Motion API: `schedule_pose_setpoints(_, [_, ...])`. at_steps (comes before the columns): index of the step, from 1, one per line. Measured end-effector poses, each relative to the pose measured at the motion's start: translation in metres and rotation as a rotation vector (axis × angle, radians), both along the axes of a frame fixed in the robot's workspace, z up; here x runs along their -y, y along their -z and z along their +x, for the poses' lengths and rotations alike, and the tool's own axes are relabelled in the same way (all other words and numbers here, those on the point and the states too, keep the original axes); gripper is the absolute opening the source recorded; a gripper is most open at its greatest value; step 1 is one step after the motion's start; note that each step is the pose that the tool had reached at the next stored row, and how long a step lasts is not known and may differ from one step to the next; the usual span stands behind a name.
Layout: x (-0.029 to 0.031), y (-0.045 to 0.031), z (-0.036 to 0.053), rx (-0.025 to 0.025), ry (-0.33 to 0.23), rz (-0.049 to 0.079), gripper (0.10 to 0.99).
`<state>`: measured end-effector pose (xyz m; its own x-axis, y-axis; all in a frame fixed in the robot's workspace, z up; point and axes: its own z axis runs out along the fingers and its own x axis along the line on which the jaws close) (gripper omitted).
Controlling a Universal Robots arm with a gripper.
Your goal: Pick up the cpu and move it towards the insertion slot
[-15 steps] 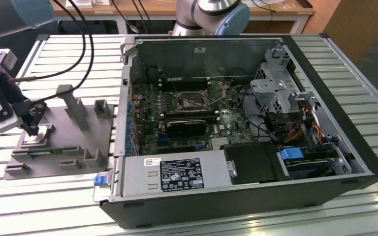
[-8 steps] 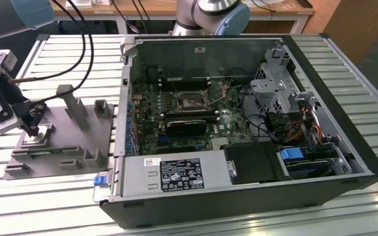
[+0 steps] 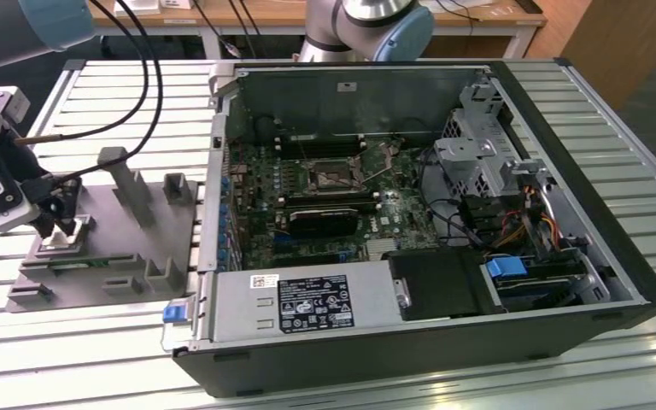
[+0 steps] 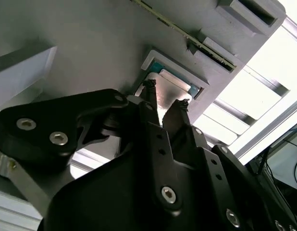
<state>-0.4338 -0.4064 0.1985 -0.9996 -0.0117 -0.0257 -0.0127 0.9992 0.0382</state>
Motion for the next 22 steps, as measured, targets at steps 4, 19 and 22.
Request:
schedule_pose_setpoints(4, [0.0,0.0,0.0,0.0,0.0,0.0,0.467])
schedule_pose_setpoints(19, [0.0,0.0109,-0.0009,0.0001,0.0,0.0,0.647])
schedule_pose_setpoints(22, [0.0,0.0131,-0.0012,0.0001,0.0,0.0,0.647])
